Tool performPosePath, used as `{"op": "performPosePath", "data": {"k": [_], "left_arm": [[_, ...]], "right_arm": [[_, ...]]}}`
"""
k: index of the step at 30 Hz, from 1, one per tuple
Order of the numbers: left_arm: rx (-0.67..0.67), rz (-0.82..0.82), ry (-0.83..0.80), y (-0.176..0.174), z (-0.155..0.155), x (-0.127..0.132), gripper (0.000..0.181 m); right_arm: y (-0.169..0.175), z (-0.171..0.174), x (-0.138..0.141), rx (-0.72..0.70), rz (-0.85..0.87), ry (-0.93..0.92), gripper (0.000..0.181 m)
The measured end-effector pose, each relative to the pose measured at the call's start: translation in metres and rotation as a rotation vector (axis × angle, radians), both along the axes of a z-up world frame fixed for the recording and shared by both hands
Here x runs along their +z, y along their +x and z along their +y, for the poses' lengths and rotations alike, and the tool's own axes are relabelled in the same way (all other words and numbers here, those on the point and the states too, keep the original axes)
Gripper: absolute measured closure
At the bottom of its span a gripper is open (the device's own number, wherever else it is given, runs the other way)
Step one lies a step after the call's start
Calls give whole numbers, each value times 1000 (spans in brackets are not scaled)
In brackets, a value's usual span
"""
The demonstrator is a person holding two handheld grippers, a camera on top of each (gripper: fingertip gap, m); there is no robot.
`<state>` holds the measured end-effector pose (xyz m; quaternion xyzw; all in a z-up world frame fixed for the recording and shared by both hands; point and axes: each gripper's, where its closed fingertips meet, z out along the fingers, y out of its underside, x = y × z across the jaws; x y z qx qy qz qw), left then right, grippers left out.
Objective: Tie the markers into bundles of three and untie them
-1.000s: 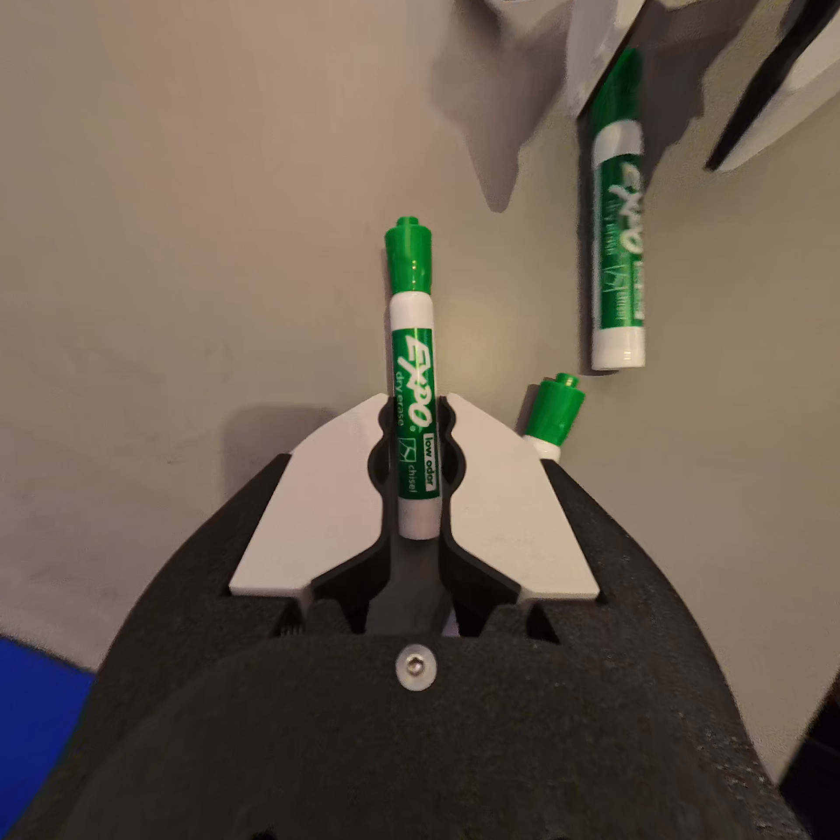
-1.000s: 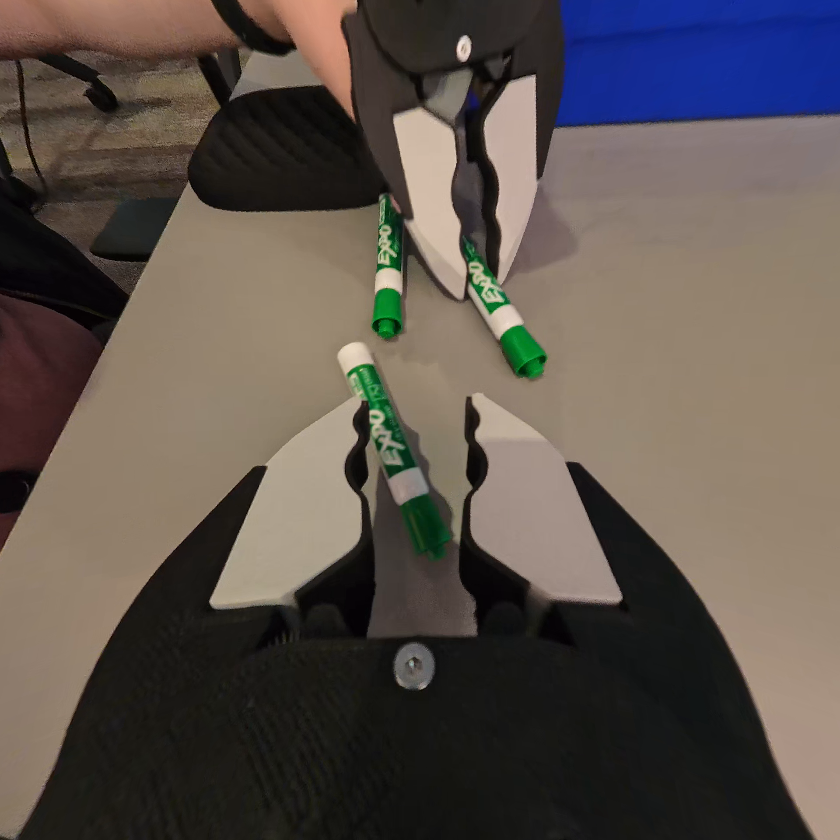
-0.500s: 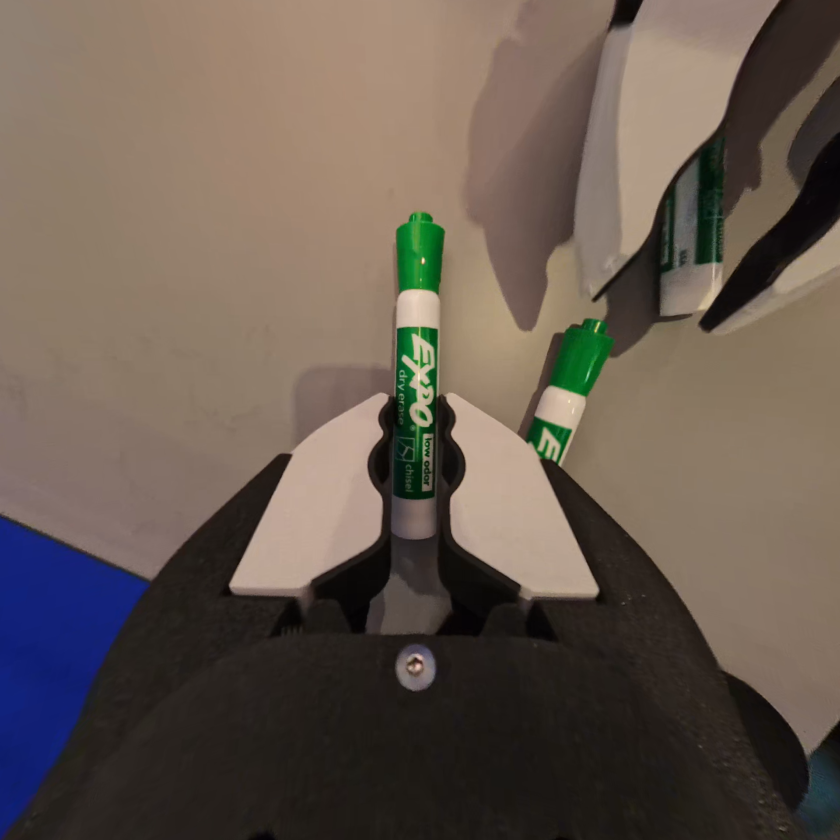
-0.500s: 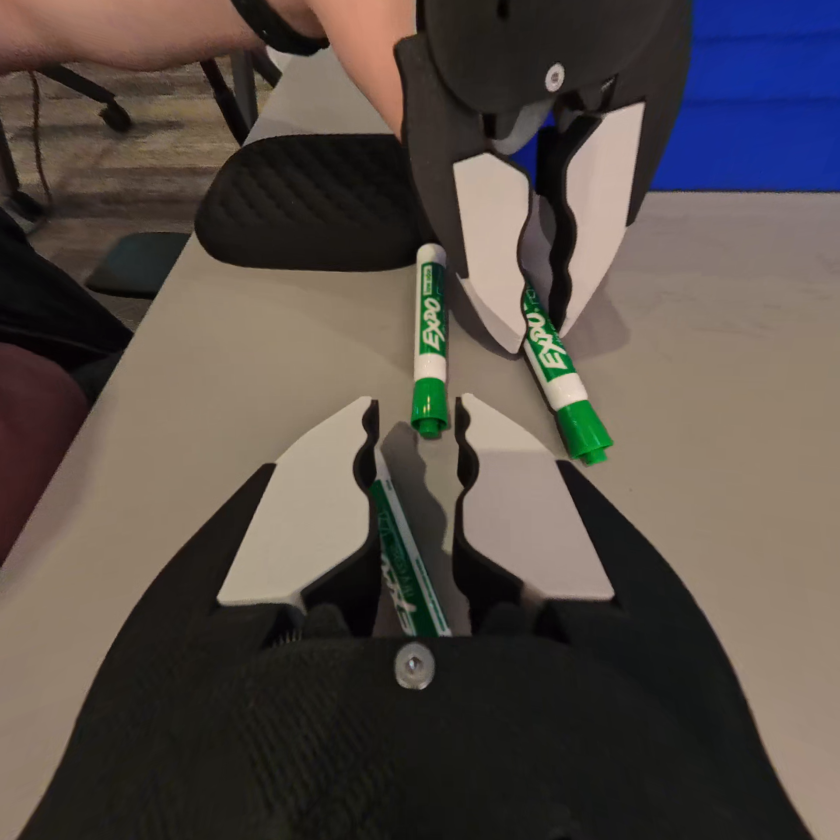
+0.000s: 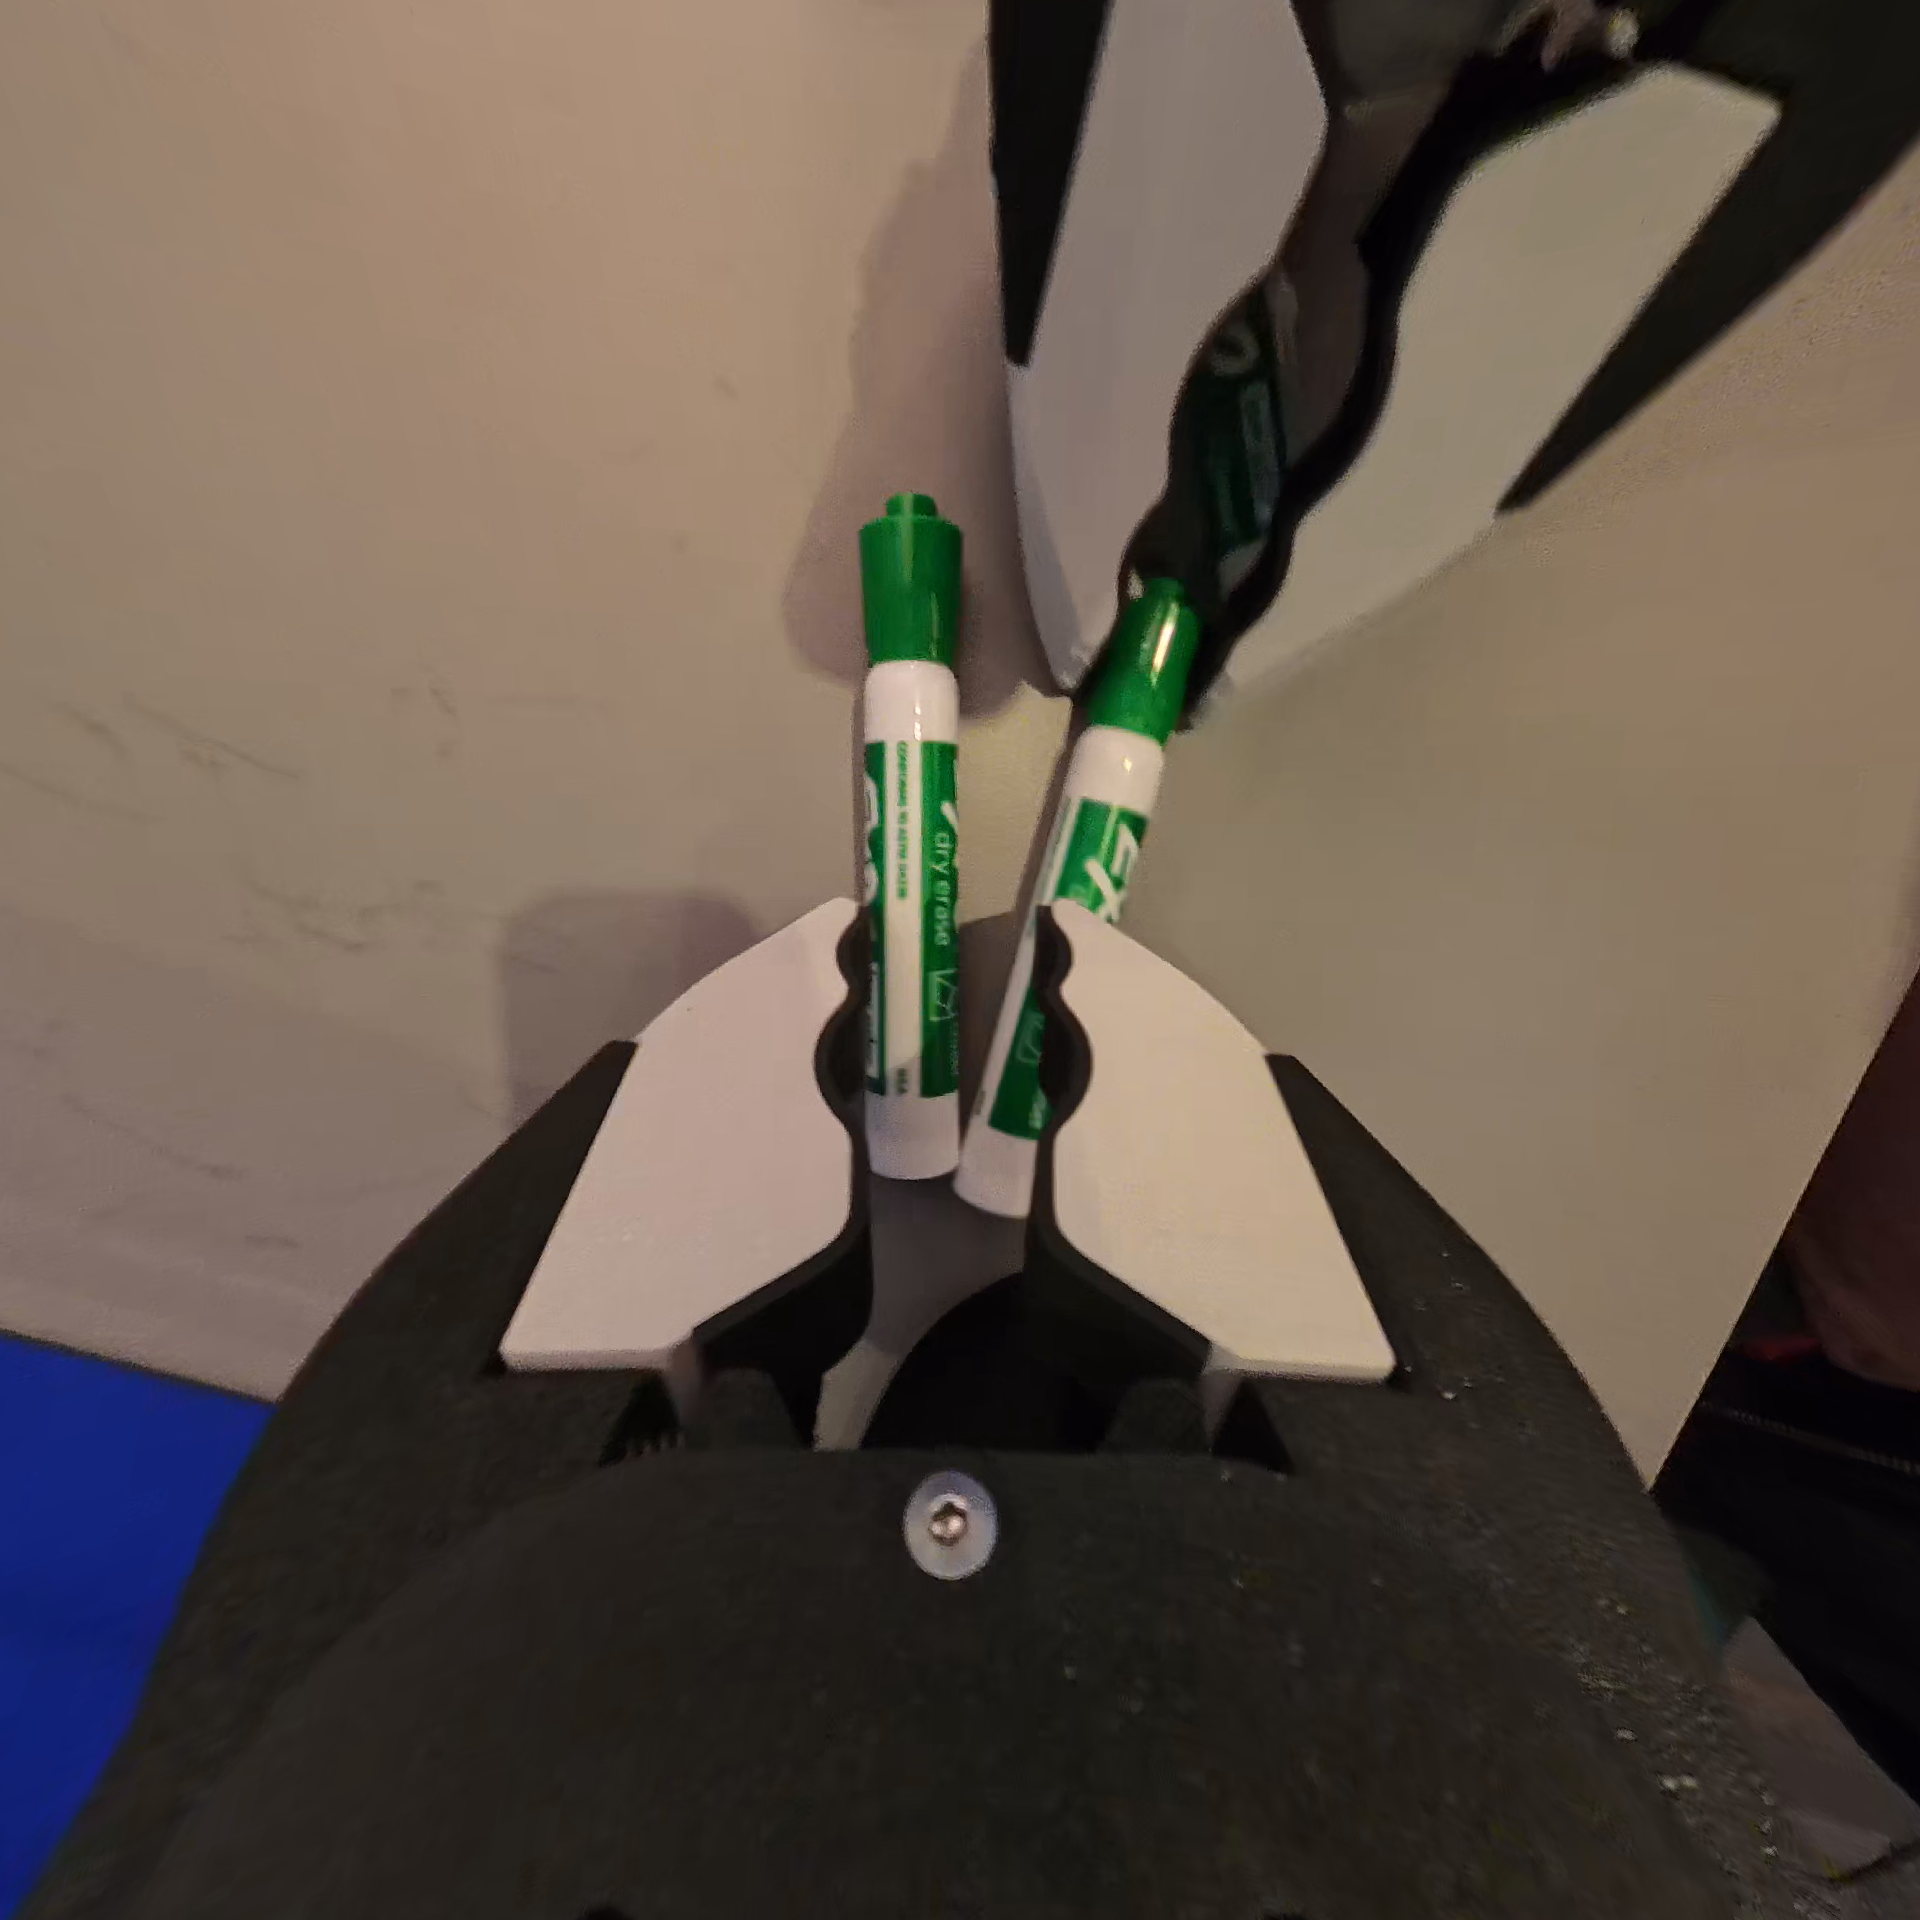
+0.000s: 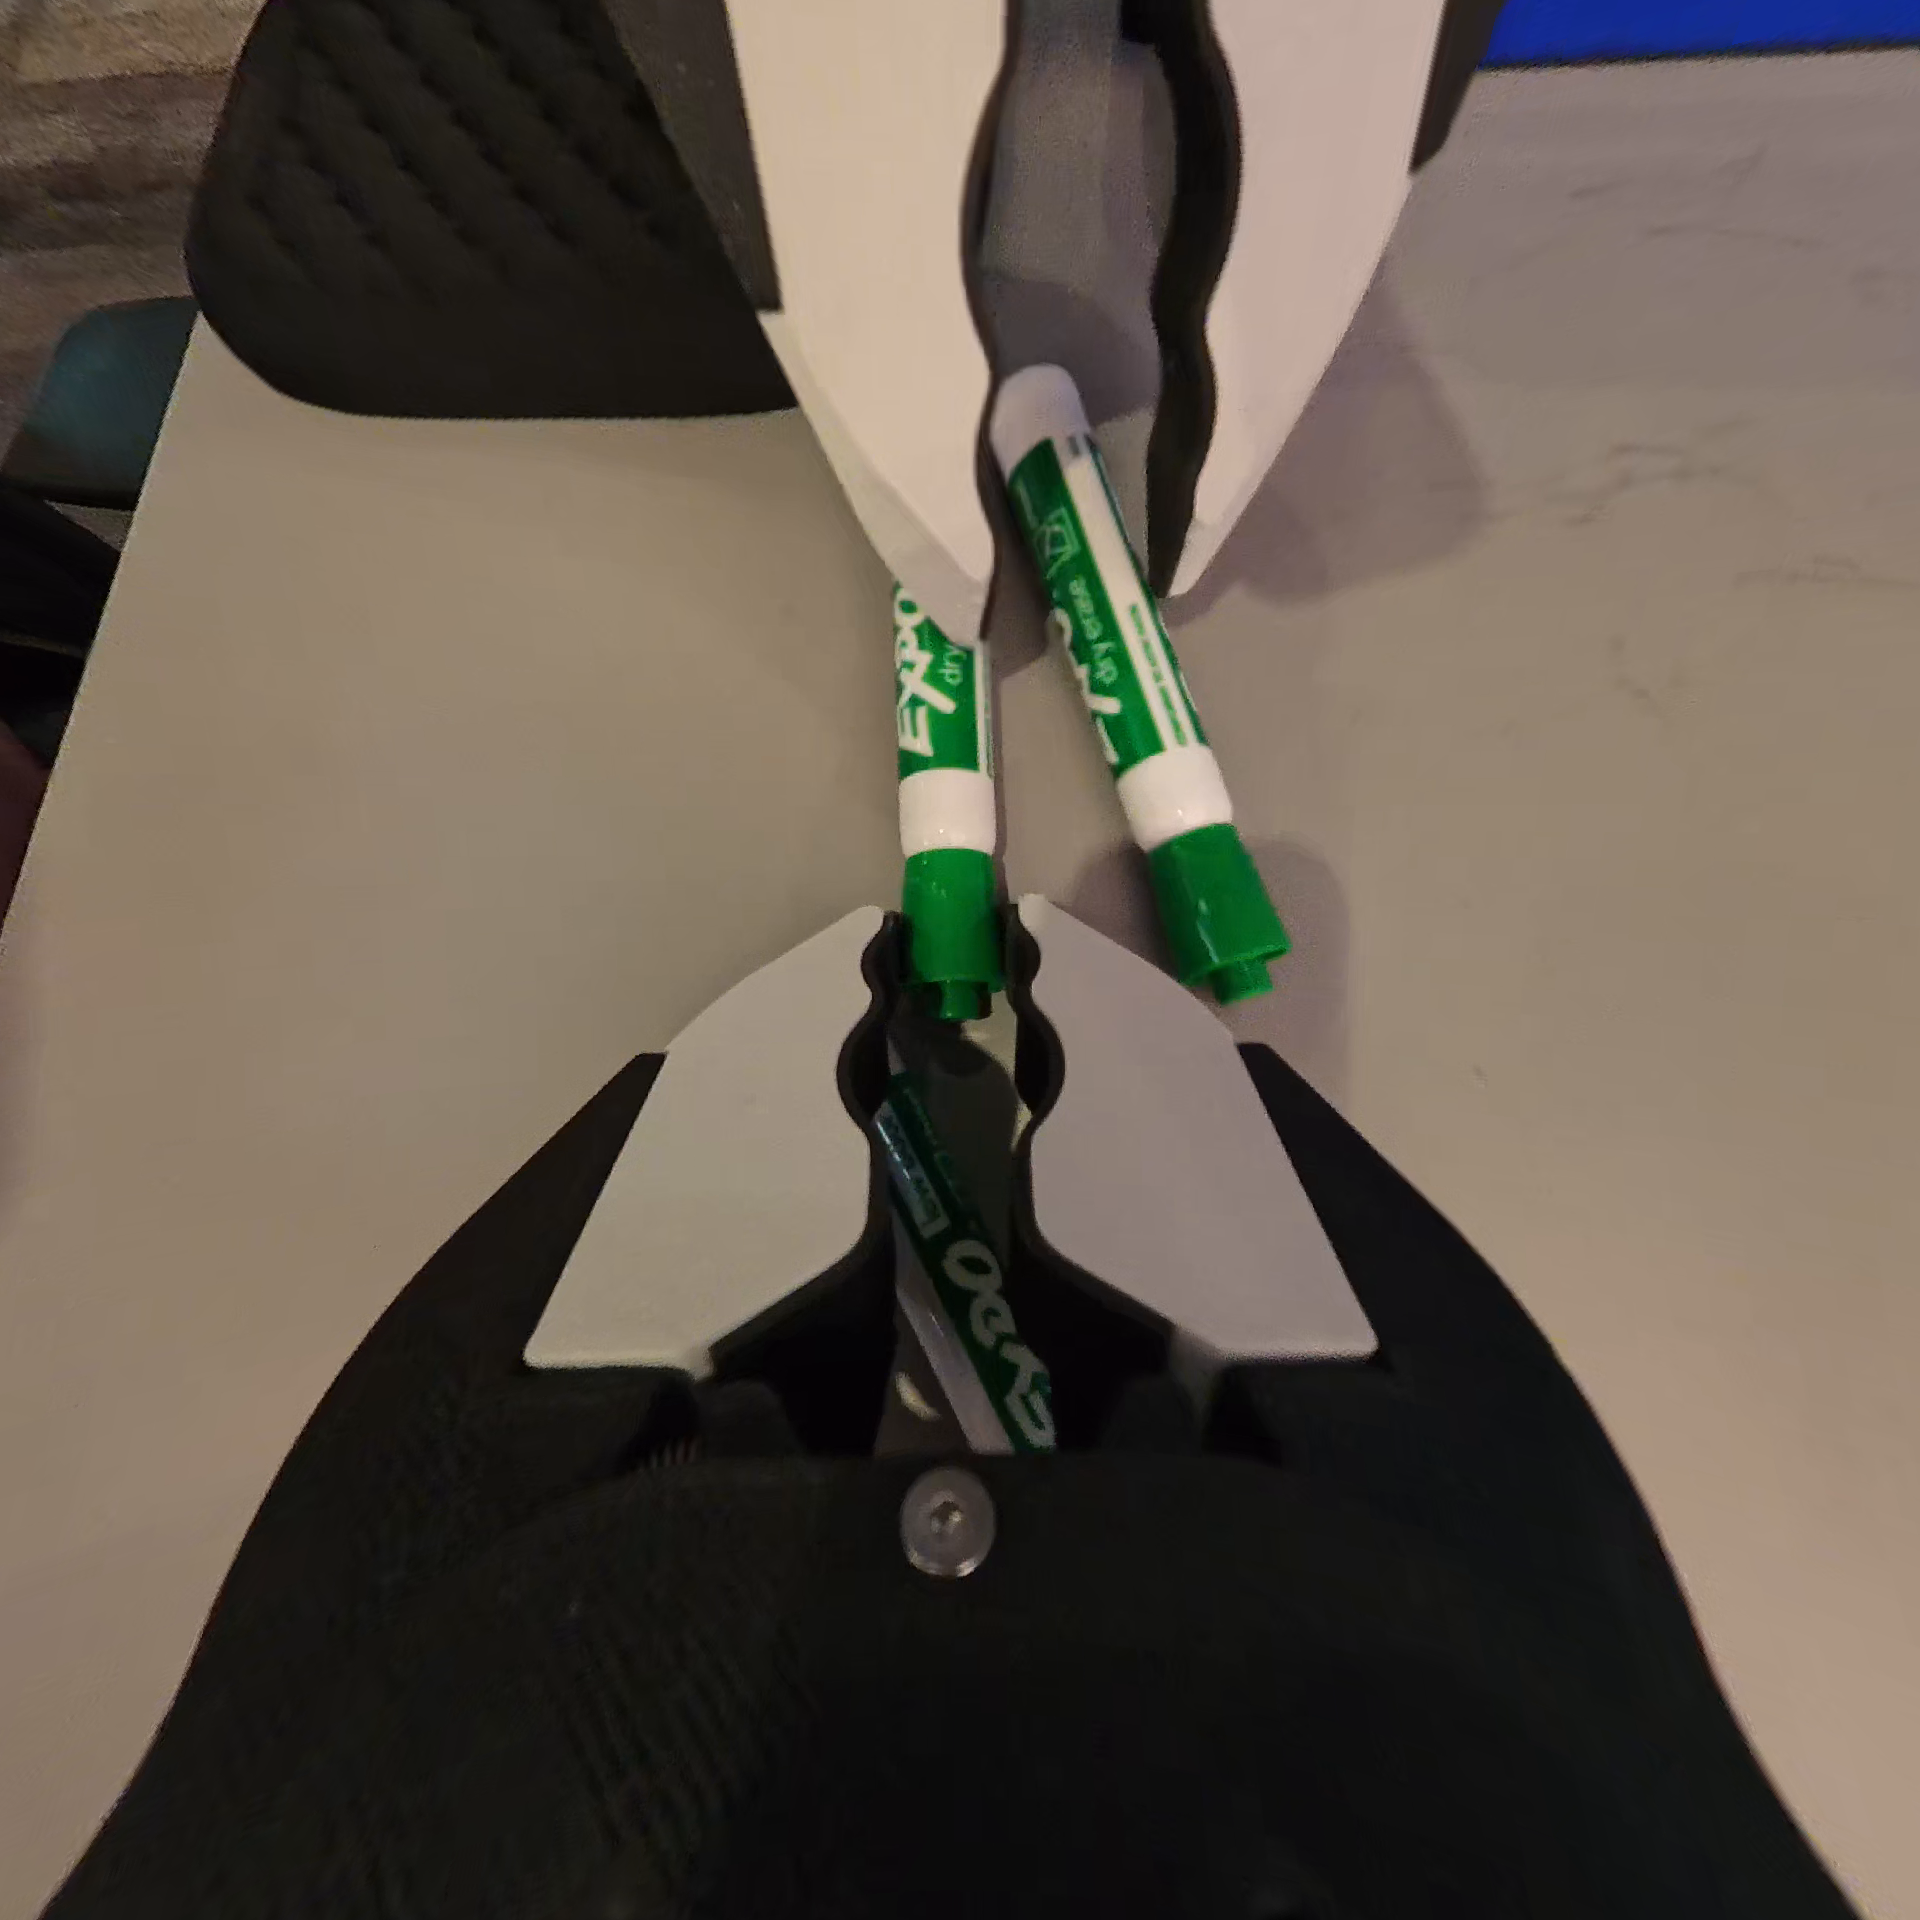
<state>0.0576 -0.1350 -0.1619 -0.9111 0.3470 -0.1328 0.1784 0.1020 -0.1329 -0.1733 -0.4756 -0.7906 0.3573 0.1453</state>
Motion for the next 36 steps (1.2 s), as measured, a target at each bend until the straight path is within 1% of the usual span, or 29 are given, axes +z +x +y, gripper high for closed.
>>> {"op": "performPosePath", "data": {"k": [1, 3, 4, 7, 9, 10, 13, 14, 17, 20, 22, 25, 27, 36], "left_arm": [[-8, -4, 1, 1, -1, 0, 148], [-25, -17, -22, 8, -5, 0, 136], [-41, 0, -28, 9, -7, -1, 133], [-100, 100, -20, 11, -10, -9, 124], [-110, 170, -3, 11, -7, -14, 125], [-111, 187, -5, 11, -7, -17, 122], [-75, 176, 14, 12, -4, -15, 126], [-61, 167, 27, 12, -3, -14, 127], [-47, 141, 59, 8, -1, -11, 131], [-57, 172, 45, 4, -2, -14, 133], [-75, 183, 38, 6, -3, -15, 135], [-94, 181, 11, 10, -4, -15, 143], [-89, 176, -2, 11, -4, -16, 143], [-118, 278, -95, 12, -5, -17, 143]], "right_arm": [[2, 2, 0, 1, -5, -3, 160], [4, 7, 0, 0, -6, 12, 160], [5, 8, 0, 8, -5, 25, 160], [5, 12, 1, 20, 17, 57, 160], [2, 11, 3, 31, 39, 45, 160], [0, 11, 3, 27, 48, 45, 160], [-4, 12, 5, 17, 84, 59, 160], [-5, 13, 7, 15, 112, 68, 156], [-3, 17, 18, 14, 175, 51, 154], [-3, 22, 30, -3, 222, 5, 146], [-3, 27, 29, -22, 210, -17, 138], [-3, 31, 22, -35, 178, -27, 135], [-4, 30, 22, -39, 173, -42, 131], [3, 22, 15, 2, 105, -70, 128]]}}
